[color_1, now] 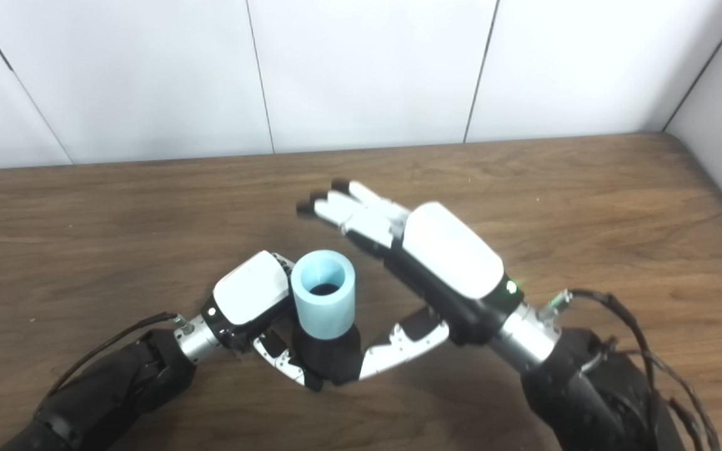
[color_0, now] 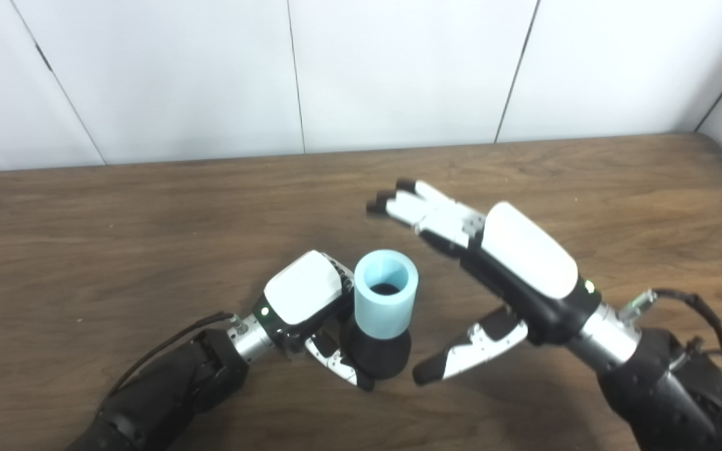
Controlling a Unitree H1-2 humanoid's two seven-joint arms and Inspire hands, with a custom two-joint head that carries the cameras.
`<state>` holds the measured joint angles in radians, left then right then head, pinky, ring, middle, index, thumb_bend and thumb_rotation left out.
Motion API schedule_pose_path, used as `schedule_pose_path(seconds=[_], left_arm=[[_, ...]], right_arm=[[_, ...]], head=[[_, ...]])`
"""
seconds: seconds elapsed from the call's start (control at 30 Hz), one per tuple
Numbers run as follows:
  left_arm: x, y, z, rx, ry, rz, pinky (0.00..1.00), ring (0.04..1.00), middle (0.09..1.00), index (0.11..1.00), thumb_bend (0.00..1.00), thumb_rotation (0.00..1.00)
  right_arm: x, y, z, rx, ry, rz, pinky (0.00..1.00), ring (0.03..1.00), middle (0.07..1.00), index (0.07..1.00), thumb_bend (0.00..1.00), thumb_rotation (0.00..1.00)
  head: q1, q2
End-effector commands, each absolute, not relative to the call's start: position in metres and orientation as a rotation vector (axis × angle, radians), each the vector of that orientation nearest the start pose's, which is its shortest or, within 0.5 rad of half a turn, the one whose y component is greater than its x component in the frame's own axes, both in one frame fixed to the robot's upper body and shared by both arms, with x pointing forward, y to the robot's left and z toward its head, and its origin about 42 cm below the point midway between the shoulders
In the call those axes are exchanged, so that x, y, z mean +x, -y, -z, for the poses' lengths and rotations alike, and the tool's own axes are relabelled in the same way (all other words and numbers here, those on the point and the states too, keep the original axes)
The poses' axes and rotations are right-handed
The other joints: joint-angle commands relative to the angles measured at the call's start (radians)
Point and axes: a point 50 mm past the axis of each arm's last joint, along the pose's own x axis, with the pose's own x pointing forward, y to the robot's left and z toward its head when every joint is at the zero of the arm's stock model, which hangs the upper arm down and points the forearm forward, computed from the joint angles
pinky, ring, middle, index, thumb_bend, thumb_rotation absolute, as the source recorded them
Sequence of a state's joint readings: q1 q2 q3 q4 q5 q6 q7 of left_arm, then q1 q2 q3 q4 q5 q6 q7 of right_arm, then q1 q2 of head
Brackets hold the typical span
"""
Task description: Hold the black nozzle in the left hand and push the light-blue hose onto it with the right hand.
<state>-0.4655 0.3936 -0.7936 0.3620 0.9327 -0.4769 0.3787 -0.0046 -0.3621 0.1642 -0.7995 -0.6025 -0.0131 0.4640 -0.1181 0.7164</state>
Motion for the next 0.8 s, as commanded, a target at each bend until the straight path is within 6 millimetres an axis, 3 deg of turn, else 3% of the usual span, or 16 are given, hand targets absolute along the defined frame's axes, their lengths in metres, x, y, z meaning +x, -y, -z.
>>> schedule_pose_path(seconds=[0.0, 0.13, 0.4, 0.7, 0.77], left_arm=[[0.311, -0.158, -0.053, 1.244, 0.696, 0.898, 0.33, 0.381, 0.426, 0.455, 1.00, 0.19], [0.312, -0.158, -0.053, 1.242, 0.693, 0.894, 0.33, 0.378, 0.420, 0.450, 1.00, 0.19], [0.312, -0.159, -0.051, 1.252, 0.693, 0.893, 0.30, 0.351, 0.398, 0.430, 0.99, 0.21], [0.312, -0.160, -0.049, 1.257, 0.686, 0.895, 0.28, 0.328, 0.371, 0.397, 0.99, 0.21], [0.312, -0.159, -0.049, 1.258, 0.682, 0.895, 0.30, 0.354, 0.398, 0.425, 0.99, 0.21]], right_arm=[[0.202, 0.211, -0.282, -1.058, 0.722, -0.449, 0.81, 0.936, 0.910, 0.885, 0.97, 0.79], [0.197, 0.211, -0.269, -1.092, 0.704, -0.462, 0.85, 0.955, 0.917, 0.884, 0.96, 0.78], [0.194, 0.208, -0.250, -1.163, 0.701, -0.474, 0.82, 0.951, 0.914, 0.876, 0.96, 0.80], [0.196, 0.207, -0.241, -1.254, 0.707, -0.452, 0.93, 1.000, 0.977, 0.949, 0.95, 0.80], [0.197, 0.207, -0.240, -1.259, 0.717, -0.439, 0.98, 1.000, 0.996, 0.988, 0.94, 0.80]], head=[[-0.001, 0.000], [0.001, -0.002], [0.002, -0.005], [0.003, -0.007], [0.003, -0.008]])
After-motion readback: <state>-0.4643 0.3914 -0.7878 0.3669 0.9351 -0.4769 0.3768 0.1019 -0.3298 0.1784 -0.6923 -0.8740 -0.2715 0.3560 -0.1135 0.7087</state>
